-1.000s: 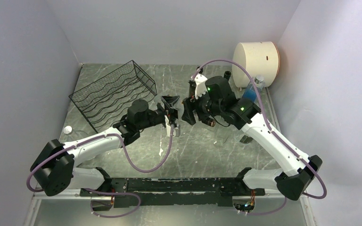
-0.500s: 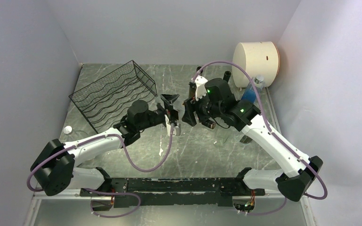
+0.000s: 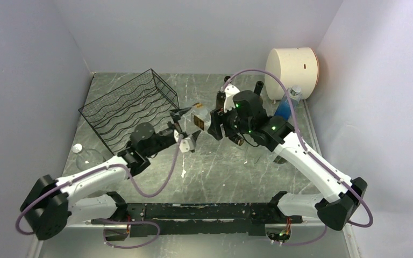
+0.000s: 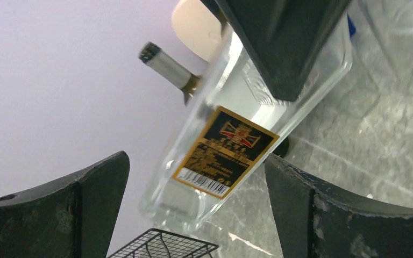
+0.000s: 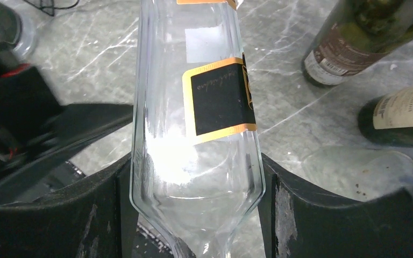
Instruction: Put the wine bottle on the wine rack
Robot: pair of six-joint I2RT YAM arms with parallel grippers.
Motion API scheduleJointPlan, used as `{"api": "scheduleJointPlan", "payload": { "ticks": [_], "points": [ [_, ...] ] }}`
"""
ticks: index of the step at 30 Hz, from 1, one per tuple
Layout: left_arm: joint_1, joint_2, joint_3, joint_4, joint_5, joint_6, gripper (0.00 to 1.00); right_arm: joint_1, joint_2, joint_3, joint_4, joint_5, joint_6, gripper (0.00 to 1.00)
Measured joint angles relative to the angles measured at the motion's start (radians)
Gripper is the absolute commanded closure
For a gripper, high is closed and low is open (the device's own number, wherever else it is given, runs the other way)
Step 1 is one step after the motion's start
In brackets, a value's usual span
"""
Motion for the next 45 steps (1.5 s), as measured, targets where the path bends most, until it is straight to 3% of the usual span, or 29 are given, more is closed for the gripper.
{"api": "scheduleJointPlan", "payload": {
  "ticks": [7,13,19,24,28,45],
  "points": [
    [0.000,-0.188,-0.022,-0.003,-0.195,-0.436,0.01,-0.003,0.043,-0.082,0.104,0.026,-0.003,1.00],
    [0.000,-0.257,0.193,-0.302,-0.434,-0.838,0.01,-0.002,0.087,-0.185,0.202,-0.010,-0.006,1.00],
    [0.000,-0.210,0.512,-0.666,-0.532,-1.107,0.01,0.012,0.149,-0.250,0.339,-0.032,-0.005,1.00],
    [0.000,-0.112,0.695,-0.870,-0.539,-1.189,0.01,0.042,0.227,-0.283,0.493,-0.032,0.015,1.00],
    [0.000,-0.095,0.709,-0.958,-0.552,-1.207,0.01,0.075,0.314,-0.283,0.606,-0.021,0.042,1.00],
    [0.000,-0.111,0.713,-1.026,-0.586,-1.156,0.01,0.098,0.587,-0.198,0.849,0.059,0.134,1.00]
  ]
}}
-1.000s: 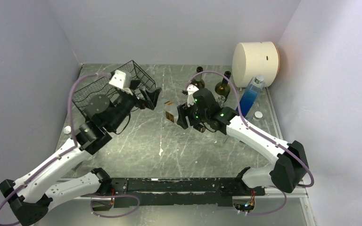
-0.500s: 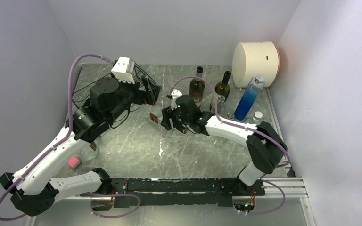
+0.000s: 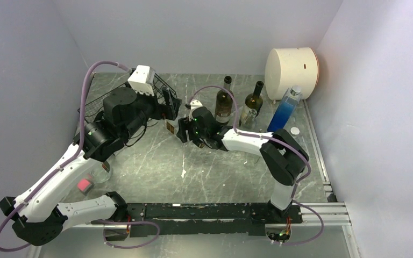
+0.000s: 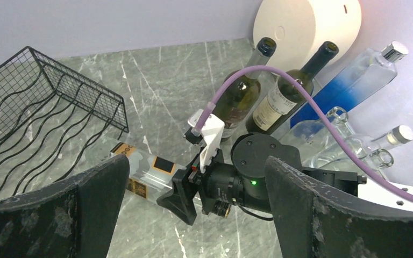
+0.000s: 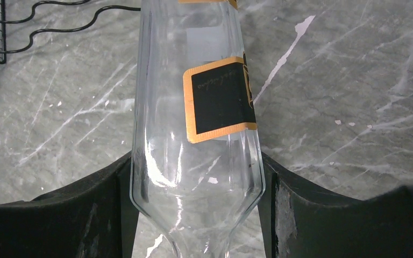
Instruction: Put the wine bottle on the wine rack
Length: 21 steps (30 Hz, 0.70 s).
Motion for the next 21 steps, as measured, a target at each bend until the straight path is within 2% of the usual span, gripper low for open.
{"api": "scheduleJointPlan", "payload": {
  "ticks": [21],
  "points": [
    [0.000,0.011,0.027,-0.031,-0.018,0.016,0.01,0.002,-0.007,0.006,0.085,0.016,0.007,1.00]
  ]
}}
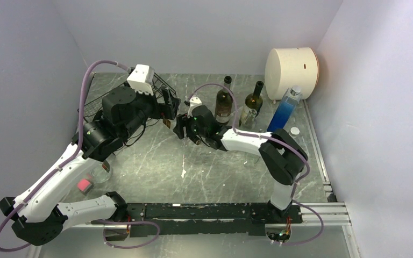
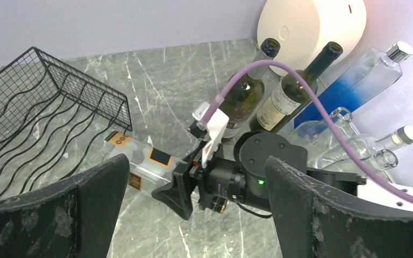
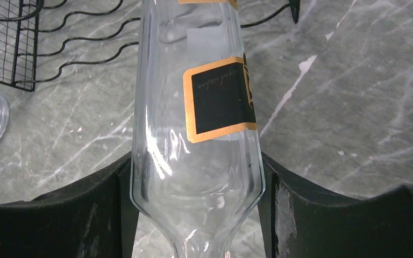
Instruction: Put the wine bottle on the wine rack
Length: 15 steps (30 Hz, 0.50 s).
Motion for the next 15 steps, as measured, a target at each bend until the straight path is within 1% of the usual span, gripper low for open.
{"api": "scheduleJointPlan", "payload": {
  "ticks": [3,9,15],
  "points": [
    [0.000,0.000,0.000,-0.002,0.012,-0.003,0.01,0.000,0.053,0.016,0.061,-0.002,0.007,1.00],
    [0.000,0.018,0.022,-0.030,0.045,-0.011,0.01,0.000,0.198,0.101,0.186,0.002,0.031,1.00],
    [0.000,0.030,0.037,-0.046,0.069,-0.021,0.01,0.000,0.291,0.188,0.231,0.023,0.040,1.00]
  ]
}}
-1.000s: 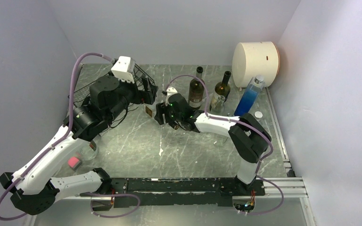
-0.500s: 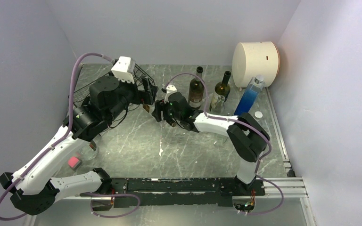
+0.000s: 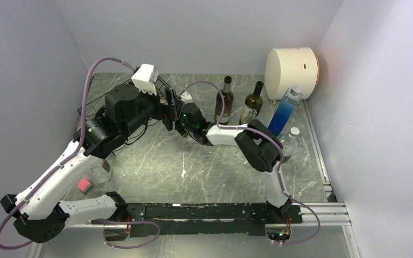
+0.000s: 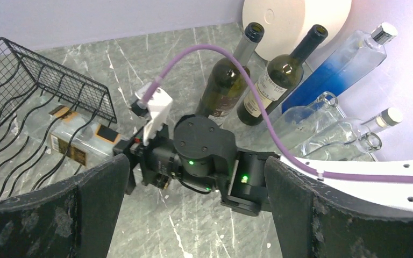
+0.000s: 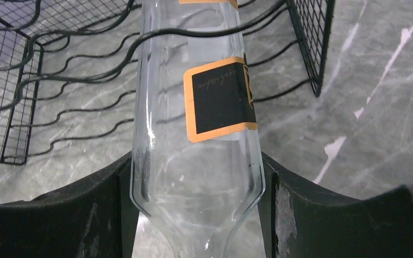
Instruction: Put the wine bottle on the wine rack
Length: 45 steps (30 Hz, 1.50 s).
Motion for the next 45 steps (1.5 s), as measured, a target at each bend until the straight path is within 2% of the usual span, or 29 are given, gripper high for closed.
{"api": "scheduleJointPlan", "payload": {
  "ticks": [10,13,18,26,29,33,37,39,45],
  "points": [
    [0.000,0.007,0.013,-0.024,0.047,-0.003,0.01,-0.002,0.129,0.171,-0.028,0.031,-0.021,1.00],
    [0.000,0.016,0.024,-0.037,0.051,-0.003,0.01,-0.005,0.146,0.194,-0.046,0.039,-0.027,0.95],
    [0.000,0.019,0.027,-0.045,0.058,-0.003,0.01,-0.016,0.187,0.238,-0.062,0.043,-0.045,0.80],
    [0.000,0.027,0.030,-0.046,0.069,-0.003,0.01,-0.031,0.261,0.359,-0.107,0.040,-0.068,0.68],
    [0.000,0.027,0.030,-0.046,0.069,-0.003,0.01,-0.034,0.267,0.377,-0.129,0.039,-0.073,0.56],
    [0.000,0.027,0.030,-0.046,0.073,-0.003,0.01,-0.036,0.283,0.414,-0.158,0.038,-0.079,0.28],
    [0.000,0.024,0.030,-0.046,0.073,-0.003,0.01,-0.037,0.284,0.415,-0.150,0.035,-0.082,0.13],
    [0.000,0.020,0.030,-0.045,0.073,-0.003,0.01,-0.038,0.284,0.419,-0.136,0.035,-0.084,0.08],
    [0.000,-0.014,0.029,-0.043,0.070,-0.003,0.01,-0.042,0.284,0.433,-0.138,0.015,-0.086,0.05]
  ]
}}
